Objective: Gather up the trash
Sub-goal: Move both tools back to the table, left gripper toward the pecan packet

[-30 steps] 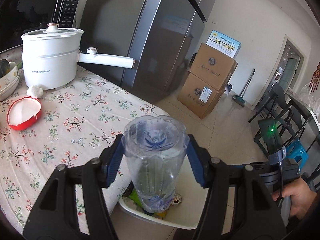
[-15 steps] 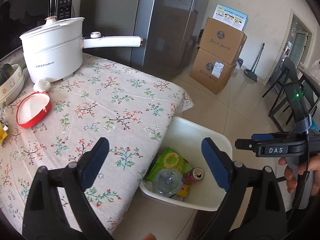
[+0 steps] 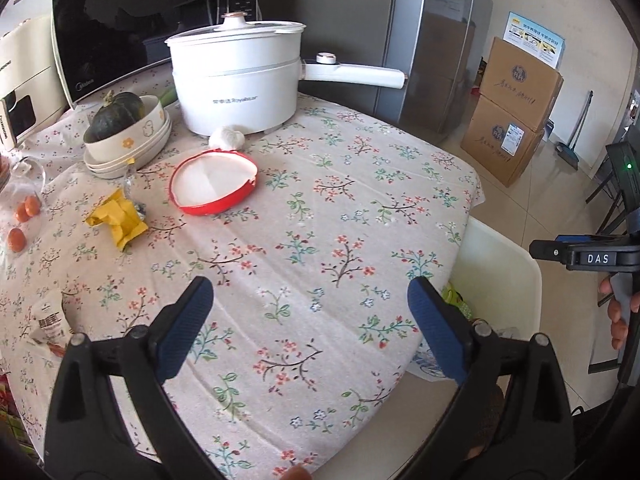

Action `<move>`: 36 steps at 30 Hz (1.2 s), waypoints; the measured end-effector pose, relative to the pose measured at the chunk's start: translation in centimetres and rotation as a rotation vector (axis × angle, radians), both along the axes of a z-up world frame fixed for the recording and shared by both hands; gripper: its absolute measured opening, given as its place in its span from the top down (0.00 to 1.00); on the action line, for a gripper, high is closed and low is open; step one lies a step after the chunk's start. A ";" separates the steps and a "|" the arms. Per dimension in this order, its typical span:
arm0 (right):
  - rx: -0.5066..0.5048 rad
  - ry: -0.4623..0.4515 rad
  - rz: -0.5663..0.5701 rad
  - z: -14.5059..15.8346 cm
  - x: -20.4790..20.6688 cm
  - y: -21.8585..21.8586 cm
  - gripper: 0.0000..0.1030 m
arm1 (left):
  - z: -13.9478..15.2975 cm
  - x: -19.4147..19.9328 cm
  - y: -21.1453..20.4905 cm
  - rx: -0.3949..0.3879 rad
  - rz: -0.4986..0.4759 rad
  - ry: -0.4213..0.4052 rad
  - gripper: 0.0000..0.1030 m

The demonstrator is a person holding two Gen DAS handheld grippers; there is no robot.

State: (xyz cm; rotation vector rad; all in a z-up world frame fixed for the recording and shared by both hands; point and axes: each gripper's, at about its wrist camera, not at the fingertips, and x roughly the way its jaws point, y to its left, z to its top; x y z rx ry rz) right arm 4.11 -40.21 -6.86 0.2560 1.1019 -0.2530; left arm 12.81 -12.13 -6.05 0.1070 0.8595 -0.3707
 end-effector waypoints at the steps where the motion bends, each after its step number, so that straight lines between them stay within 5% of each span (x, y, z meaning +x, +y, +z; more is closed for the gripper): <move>1: -0.003 -0.001 0.011 0.1 0.4 0.7 0.23 | 0.0 0.1 1.0 0.006 0.020 0.004 0.05; 17: 0.013 -0.019 0.133 0.0 6.5 11.0 0.21 | -0.4 1.4 15.3 0.044 0.302 0.055 0.05; 30: -0.005 -0.001 0.198 -1.5 10.3 17.4 0.20 | -2.4 2.0 23.4 -0.003 0.481 0.171 0.05; 36: -0.009 0.006 0.214 -2.1 11.5 19.1 0.20 | -4.9 2.7 25.8 -0.096 0.549 0.268 0.25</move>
